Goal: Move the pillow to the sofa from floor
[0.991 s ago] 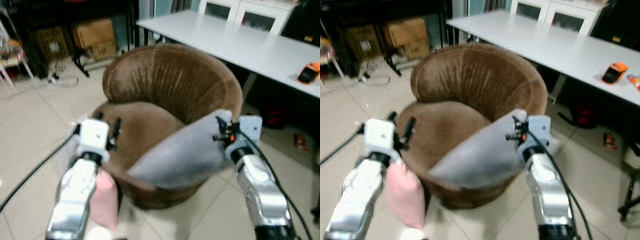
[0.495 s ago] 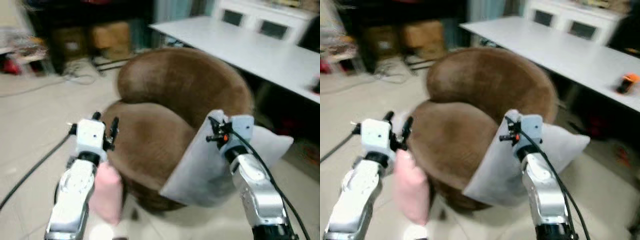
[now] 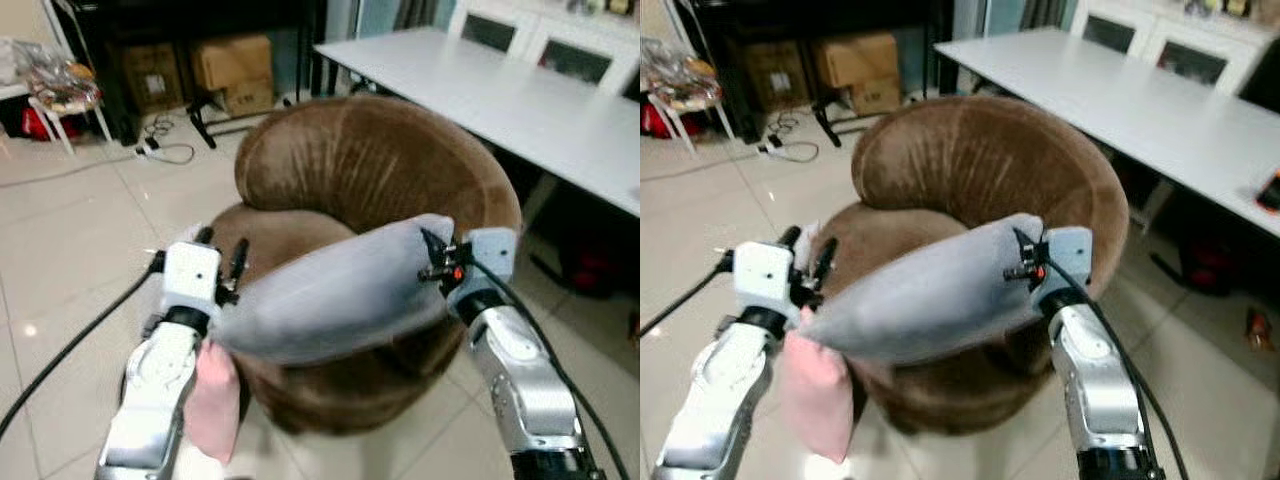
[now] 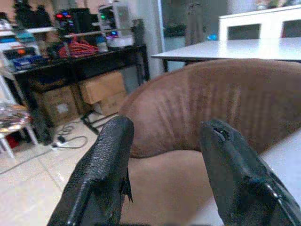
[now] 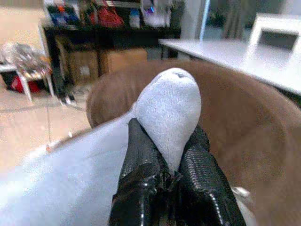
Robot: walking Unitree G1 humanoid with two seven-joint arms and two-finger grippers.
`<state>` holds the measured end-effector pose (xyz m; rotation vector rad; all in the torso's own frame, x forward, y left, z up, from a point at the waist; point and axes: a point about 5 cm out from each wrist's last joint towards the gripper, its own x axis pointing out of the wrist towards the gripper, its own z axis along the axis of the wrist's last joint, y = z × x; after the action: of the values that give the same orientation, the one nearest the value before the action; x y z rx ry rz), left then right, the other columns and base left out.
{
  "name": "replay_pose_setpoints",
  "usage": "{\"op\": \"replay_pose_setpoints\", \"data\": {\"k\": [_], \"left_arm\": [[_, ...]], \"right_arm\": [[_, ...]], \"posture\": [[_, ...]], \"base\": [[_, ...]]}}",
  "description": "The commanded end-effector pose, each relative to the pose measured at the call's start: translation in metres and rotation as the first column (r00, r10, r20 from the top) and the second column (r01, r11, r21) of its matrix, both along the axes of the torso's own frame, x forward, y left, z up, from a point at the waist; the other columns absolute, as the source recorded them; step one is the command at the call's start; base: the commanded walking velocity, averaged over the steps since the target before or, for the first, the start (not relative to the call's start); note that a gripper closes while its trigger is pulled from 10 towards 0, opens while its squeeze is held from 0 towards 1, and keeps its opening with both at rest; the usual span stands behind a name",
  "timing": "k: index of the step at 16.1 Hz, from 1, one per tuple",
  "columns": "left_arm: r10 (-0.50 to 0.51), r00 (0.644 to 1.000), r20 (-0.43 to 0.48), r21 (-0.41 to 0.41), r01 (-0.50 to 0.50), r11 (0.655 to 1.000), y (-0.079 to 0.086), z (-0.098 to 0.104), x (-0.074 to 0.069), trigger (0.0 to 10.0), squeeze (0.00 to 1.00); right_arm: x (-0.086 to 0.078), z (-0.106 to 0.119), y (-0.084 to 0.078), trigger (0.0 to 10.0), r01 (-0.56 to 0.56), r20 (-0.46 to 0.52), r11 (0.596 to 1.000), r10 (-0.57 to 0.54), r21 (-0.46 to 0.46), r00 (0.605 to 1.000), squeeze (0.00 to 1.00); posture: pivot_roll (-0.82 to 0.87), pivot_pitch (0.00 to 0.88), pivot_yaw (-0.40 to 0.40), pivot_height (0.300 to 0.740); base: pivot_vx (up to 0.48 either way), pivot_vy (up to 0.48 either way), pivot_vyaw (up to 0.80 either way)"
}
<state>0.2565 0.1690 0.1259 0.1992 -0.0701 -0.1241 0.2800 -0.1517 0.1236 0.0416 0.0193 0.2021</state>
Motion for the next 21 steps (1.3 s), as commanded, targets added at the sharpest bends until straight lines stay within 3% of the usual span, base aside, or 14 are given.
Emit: {"op": "replay_pose_setpoints", "data": {"k": [1, 8, 16, 21], "left_arm": [[0.014, 1.0, 0.004, 0.009, -0.014, 1.0, 0.005, 0.002, -0.001, 10.0, 0.0], [0.013, 1.0, 0.008, 0.001, -0.013, 1.0, 0.005, 0.002, -0.001, 10.0, 0.0], [0.02, 1.0, 0.012, -0.004, -0.02, 1.0, 0.006, 0.003, 0.002, 10.0, 0.0], [0.001, 1.0, 0.016, -0.012, -0.001, 1.0, 0.004, 0.003, -0.001, 10.0, 0.0]], "right_arm": [[0.003, 0.013, 0.007, 10.0, -0.028, 0.053, 0.999, 0.027, 0.024, 0.998, 0.0], [0.003, 0.018, 0.015, 10.0, -0.115, 0.071, 0.992, 0.111, 0.052, 0.991, 0.0], [0.007, 0.019, 0.014, 10.0, -0.103, 0.064, 0.994, 0.1, 0.042, 0.993, 0.0], [0.011, 0.024, 0.022, 10.0, -0.16, 0.075, 0.987, 0.158, 0.027, 0.985, 0.0]], "posture": [[0.02, 0.0, -0.06, 0.74], [0.02, 0.0, -0.065, 0.74], [0.02, 0.0, -0.06, 0.74], [0.02, 0.0, -0.066, 0.74]], "base": [[0.334, 0.0, 0.0], [0.331, 0.0, 0.0], [0.332, 0.0, 0.0], [0.195, 0.0, 0.0]]}}
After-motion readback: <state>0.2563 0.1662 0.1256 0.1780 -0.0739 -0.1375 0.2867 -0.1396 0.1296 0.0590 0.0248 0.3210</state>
